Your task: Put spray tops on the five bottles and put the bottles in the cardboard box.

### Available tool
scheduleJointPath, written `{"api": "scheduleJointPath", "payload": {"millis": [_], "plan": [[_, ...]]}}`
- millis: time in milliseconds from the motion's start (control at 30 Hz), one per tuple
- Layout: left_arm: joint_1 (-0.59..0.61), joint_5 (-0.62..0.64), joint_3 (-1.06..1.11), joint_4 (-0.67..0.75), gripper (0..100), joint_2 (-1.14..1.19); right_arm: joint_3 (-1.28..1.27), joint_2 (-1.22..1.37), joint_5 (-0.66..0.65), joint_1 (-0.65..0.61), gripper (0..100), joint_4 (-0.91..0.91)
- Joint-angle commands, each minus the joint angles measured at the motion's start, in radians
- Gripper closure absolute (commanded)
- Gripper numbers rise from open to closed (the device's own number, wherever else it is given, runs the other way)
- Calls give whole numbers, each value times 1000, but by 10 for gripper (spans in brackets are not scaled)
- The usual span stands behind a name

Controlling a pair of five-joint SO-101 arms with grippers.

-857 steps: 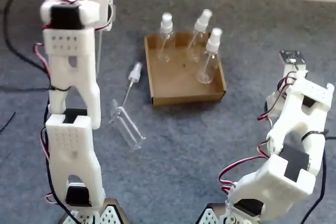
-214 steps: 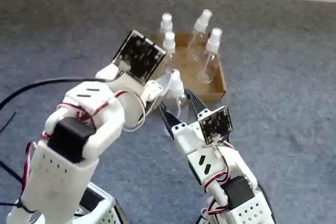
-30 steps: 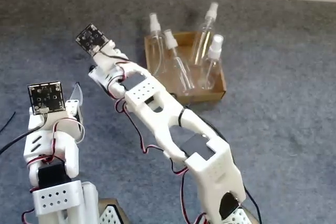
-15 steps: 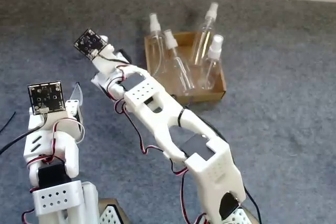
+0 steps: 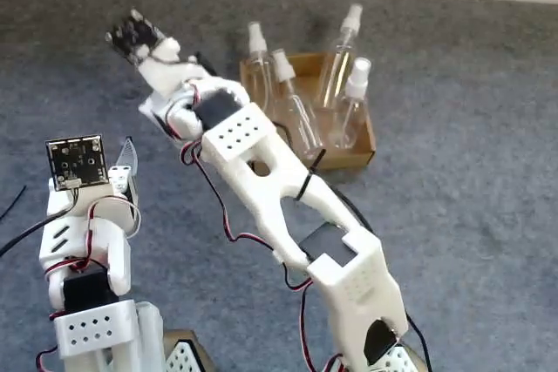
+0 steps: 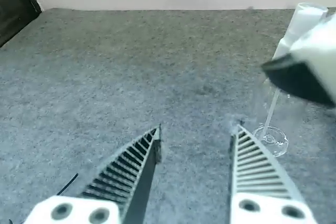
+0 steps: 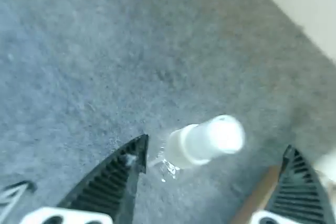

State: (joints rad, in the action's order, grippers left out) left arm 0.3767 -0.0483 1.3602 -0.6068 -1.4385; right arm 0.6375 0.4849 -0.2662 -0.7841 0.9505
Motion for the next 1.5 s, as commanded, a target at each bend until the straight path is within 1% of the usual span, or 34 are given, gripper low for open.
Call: {"api": "scheduleJointPath", "payload": {"millis": [0, 100, 167, 267, 367, 467, 667, 800, 933, 1200, 1300, 1467], "plan": [[10, 11, -35, 29, 807, -12, 332, -24, -14, 31, 683, 280], [10, 11, -35, 29, 807, -10, 487, -24, -15, 61, 683, 452], [10, 11, -35, 29, 807, -8, 567, -24, -15, 108, 683, 538], [10, 11, -35, 29, 807, -8, 621, -16, -14, 208, 683, 568], [10, 12, -35, 29, 807, -8, 547, -16, -12, 271, 683, 564], [8, 12, -35, 29, 807, -10, 412, -16, -9, 295, 684, 478], [8, 12, -33, 28, 807, -10, 131, -16, -9, 305, 684, 188], [8, 12, -33, 28, 807, -10, 21, -16, -8, 305, 684, 38], [8, 12, -33, 28, 807, -10, -82, -16, -8, 306, 684, -76], [8, 12, -33, 28, 807, -8, -223, -15, 3, 315, 684, -242], [8, 12, -31, 28, 807, -8, -237, -13, 57, 320, 684, -257], [8, 12, -31, 26, 807, -8, -228, 82, 61, 320, 684, -255]]}}
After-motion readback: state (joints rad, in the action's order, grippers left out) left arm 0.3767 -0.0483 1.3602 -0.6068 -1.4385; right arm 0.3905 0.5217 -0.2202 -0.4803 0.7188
